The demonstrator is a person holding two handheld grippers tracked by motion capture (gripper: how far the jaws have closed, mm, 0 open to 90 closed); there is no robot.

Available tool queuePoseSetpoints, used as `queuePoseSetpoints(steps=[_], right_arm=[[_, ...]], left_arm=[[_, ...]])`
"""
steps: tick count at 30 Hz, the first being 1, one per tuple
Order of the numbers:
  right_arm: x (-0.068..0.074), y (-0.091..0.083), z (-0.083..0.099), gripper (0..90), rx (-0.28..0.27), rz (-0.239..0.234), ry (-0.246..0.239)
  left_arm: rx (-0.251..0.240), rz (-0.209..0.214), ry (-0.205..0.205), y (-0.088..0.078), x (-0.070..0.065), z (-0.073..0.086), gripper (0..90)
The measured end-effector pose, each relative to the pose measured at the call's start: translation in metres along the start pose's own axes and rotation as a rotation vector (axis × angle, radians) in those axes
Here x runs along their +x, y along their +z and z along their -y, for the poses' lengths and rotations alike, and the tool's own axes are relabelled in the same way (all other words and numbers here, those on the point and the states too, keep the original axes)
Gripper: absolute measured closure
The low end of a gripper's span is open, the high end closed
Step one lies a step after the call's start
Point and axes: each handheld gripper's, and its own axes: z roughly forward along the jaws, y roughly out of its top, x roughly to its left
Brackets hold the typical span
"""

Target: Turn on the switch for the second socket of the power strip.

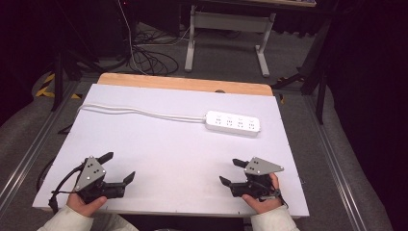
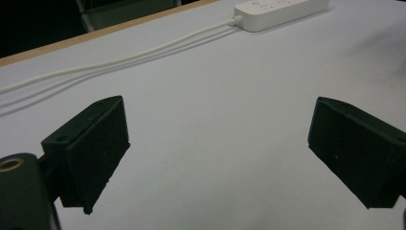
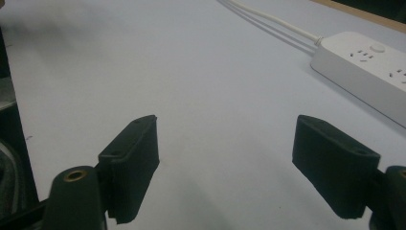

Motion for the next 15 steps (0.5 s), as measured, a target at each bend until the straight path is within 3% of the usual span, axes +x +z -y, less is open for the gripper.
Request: queuePoseSetpoints(steps=[6,15], right_arm=[[0.0007,-0.0004,-0.0002,25.0,-0.001,0.0,-0.005],[0.0011,-0.0006,-0.0016,25.5,-0.002,-0.003,-0.005]], left_arm=[[0.0,0.008,-0.021,-0.001,-0.0003,-0.0015,7.0],[0.001,-0.028,0.029,-0.0014,-0.0024,-0.0016,7.0]])
